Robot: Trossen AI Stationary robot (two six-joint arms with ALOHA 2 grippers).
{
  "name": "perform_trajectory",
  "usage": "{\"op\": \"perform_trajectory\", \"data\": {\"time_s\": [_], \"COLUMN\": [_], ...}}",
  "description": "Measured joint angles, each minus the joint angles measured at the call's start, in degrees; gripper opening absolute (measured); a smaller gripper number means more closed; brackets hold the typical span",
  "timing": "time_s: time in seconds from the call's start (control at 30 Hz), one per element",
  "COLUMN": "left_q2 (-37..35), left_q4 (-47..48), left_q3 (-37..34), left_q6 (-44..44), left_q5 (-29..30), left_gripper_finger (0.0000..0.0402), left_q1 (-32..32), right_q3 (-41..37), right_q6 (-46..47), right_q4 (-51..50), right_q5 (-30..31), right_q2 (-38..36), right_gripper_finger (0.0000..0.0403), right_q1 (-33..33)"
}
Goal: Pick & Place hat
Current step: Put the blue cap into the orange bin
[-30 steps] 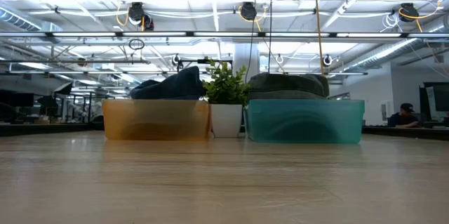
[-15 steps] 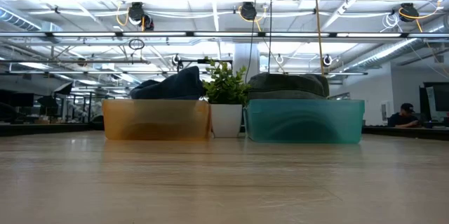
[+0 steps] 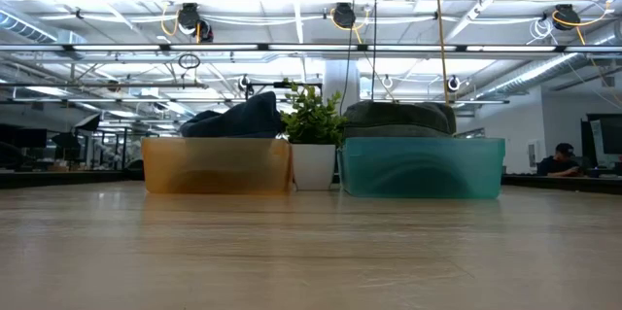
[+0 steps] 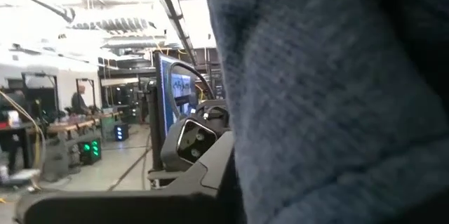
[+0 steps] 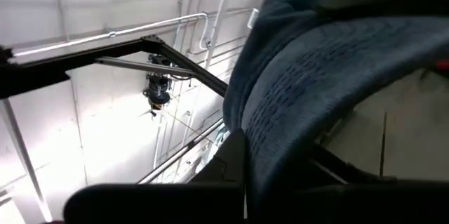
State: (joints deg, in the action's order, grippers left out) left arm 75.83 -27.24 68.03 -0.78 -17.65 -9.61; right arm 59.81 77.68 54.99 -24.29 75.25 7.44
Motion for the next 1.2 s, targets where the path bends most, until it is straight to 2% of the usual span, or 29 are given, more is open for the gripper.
{"op": "perform_trajectory", "data": {"time_s": [0.17, 0.37, 0.57, 0.67, 0.83, 0.97, 1.2], "left_q2": [-0.6, -1.1, -2.0, -2.1, -3.0, -4.0, -6.0], "left_q4": [0.1, 1.1, 4.0, 5.0, 4.9, 5.2, 6.3], "left_q3": [0.0, -0.2, -0.2, -0.2, -0.1, -0.1, -0.1], "left_q6": [-7.9, -13.0, -19.0, -23.3, -32.6, -38.8, -43.8], "left_q5": [1.2, 1.3, -2.3, -5.7, -12.3, -16.8, -25.5], "left_gripper_finger": [0.0098, 0.0137, 0.018, 0.0197, 0.0215, 0.0212, 0.0185], "left_q1": [-0.7, -1.7, -2.7, -3.4, -4.7, -6.2, -9.4], "right_q3": [-0.1, 0.0, 0.1, 0.1, 0.1, 0.1, 0.1], "right_q6": [-1.7, -3.4, -4.0, -5.3, -9.4, -15.7, -28.7], "right_q4": [3.5, 7.8, 14.1, 13.8, 11.0, 6.7, -7.6], "right_q5": [-0.1, -3.0, -4.9, -8.6, -13.9, -16.3, -15.8], "right_q2": [-0.2, -0.9, -1.2, -2.3, -3.6, -5.5, -10.5], "right_gripper_finger": [0.0002, 0.0001, 0.0, 0.0, 0.0, 0.0, 0.0], "right_q1": [0.5, 1.5, 2.8, 4.1, 5.8, 6.6, 6.8]}}
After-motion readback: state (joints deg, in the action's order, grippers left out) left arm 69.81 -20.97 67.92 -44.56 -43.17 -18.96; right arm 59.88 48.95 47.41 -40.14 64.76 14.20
